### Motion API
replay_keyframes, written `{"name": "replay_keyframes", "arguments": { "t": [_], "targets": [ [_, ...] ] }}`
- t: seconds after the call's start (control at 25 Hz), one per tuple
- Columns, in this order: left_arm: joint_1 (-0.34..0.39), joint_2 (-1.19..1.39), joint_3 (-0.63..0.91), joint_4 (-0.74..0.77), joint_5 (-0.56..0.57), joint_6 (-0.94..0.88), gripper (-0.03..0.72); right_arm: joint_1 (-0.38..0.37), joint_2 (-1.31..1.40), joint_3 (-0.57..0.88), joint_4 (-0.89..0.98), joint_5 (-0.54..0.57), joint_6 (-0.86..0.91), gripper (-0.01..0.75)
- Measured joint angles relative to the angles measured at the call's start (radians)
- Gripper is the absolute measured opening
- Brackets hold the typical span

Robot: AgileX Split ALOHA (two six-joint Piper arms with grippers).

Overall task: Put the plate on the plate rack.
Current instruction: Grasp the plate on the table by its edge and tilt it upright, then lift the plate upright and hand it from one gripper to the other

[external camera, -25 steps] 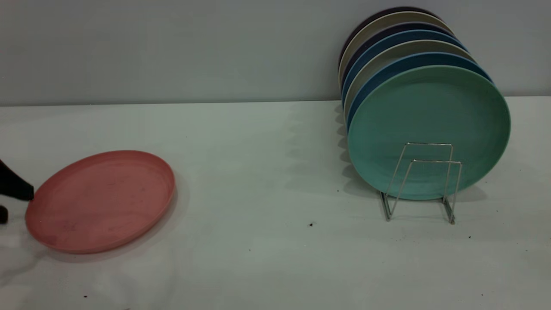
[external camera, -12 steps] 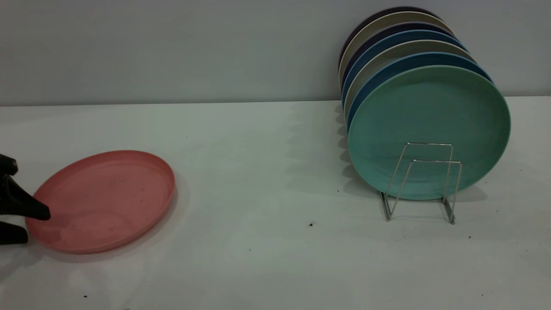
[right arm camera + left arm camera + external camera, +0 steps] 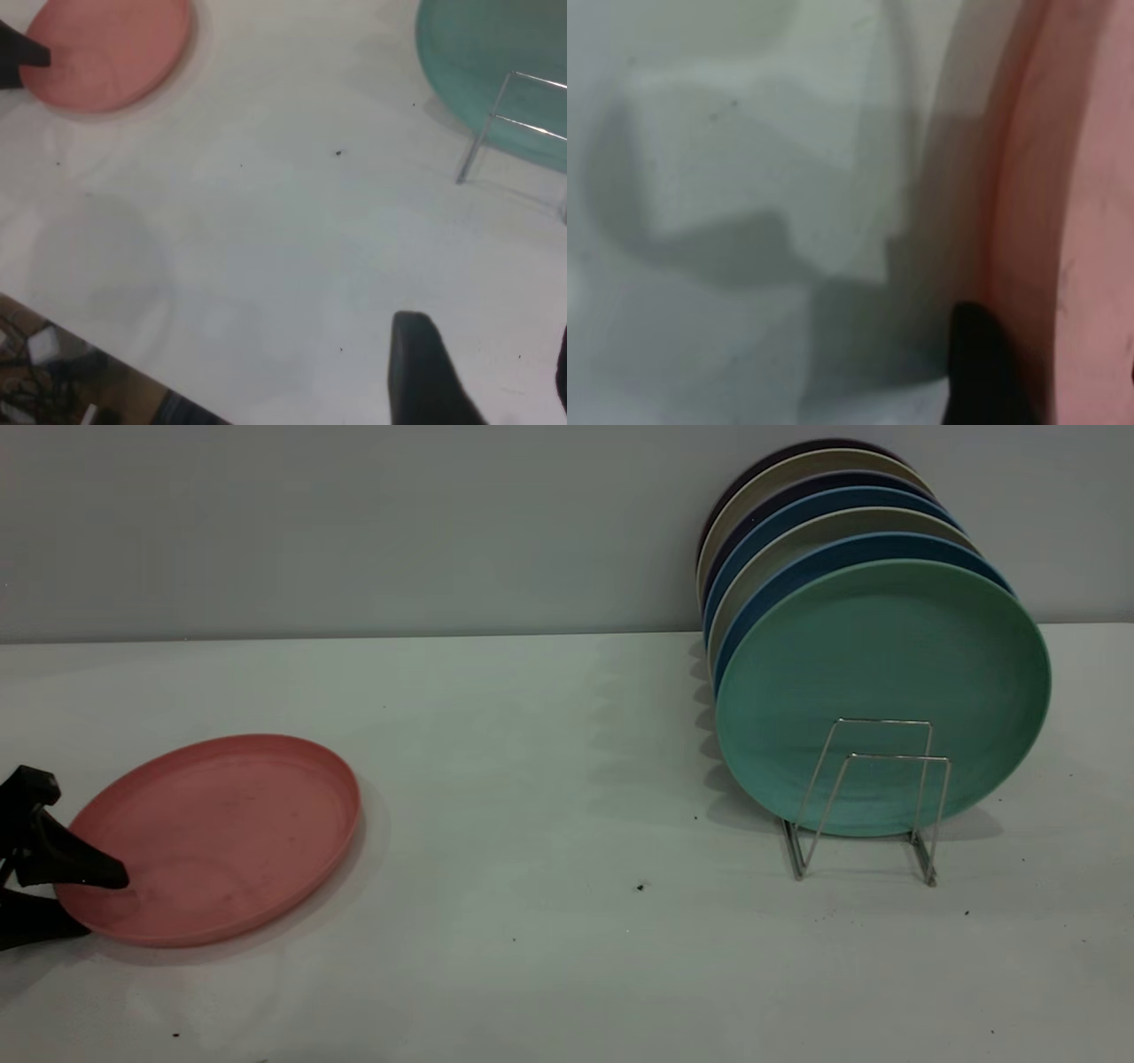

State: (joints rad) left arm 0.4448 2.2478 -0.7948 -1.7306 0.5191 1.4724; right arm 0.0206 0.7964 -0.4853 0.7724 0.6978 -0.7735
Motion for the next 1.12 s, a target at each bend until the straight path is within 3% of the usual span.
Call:
{"name": "replay_keyframes", "arguments": {
  "t": [0.12,0.32,0.4,0.84,1.12],
  "targets": [
    [0.0,0.013,0.0,-0.029,0.016,0.021,0.379,0.0,0.0,0.0,0.0,0.0,0.003,0.383],
    [0.0,0.027,0.0,-0.035,0.01,0.026,0.1,0.0,0.0,0.0,0.001,0.0,0.007,0.383],
    [0.0,0.029,0.0,-0.035,0.009,0.029,0.034,0.0,0.0,0.0,0.007,0.0,0.007,0.383],
    [-0.006,-0.11,0.0,-0.031,0.021,0.119,0.016,0.0,0.008,0.0,0.115,0.028,0.008,0.383],
    [-0.122,-0.201,0.0,-0.026,0.044,0.166,0.014,0.0,0.139,0.0,0.222,0.031,-0.081,0.383]
  ]
}}
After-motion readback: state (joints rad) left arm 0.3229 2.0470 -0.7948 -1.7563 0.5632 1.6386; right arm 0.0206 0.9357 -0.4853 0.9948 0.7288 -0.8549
